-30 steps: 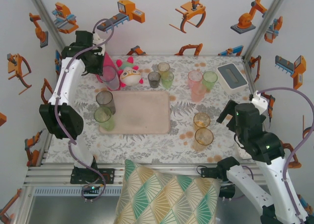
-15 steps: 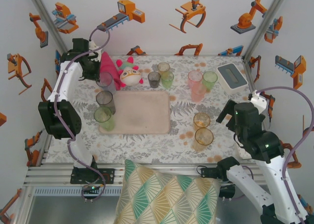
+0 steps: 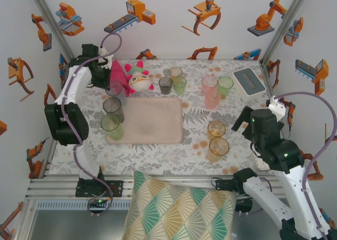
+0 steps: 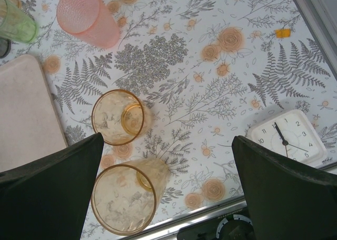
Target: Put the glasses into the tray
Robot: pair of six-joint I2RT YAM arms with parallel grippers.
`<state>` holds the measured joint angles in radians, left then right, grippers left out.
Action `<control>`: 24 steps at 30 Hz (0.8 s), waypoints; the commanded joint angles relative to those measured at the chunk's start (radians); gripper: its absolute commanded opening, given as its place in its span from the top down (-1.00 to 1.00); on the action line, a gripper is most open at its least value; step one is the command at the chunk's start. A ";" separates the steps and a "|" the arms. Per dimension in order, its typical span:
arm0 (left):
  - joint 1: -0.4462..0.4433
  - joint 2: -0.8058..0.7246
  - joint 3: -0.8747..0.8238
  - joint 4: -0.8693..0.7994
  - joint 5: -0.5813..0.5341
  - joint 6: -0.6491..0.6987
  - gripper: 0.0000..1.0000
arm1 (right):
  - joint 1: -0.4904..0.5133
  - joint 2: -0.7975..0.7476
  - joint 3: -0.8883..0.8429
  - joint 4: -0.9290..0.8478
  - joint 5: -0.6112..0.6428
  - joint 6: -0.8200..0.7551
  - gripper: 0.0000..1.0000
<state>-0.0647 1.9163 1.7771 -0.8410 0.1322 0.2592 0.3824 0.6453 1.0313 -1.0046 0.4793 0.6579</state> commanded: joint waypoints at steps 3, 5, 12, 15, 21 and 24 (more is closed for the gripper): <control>0.002 0.021 0.012 -0.006 0.043 0.039 0.80 | -0.004 0.004 -0.002 0.019 0.002 -0.007 -0.99; 0.002 0.028 0.018 -0.013 0.044 0.043 0.80 | -0.005 0.004 -0.005 0.021 0.001 -0.006 -0.99; 0.002 0.043 0.012 -0.020 0.037 0.058 0.78 | -0.005 0.005 -0.008 0.024 0.002 -0.007 -0.99; 0.002 0.047 0.012 -0.020 0.030 0.064 0.78 | -0.004 0.006 -0.007 0.023 0.002 -0.007 -0.99; 0.002 0.051 0.013 -0.019 0.027 0.070 0.72 | -0.004 0.008 -0.009 0.027 0.001 -0.008 -0.99; 0.002 0.053 0.016 -0.020 0.024 0.072 0.71 | -0.004 0.007 -0.009 0.027 -0.001 -0.008 -0.99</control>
<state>-0.0647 1.9560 1.7775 -0.8452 0.1501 0.3077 0.3824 0.6483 1.0309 -1.0039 0.4789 0.6575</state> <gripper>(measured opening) 0.148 0.993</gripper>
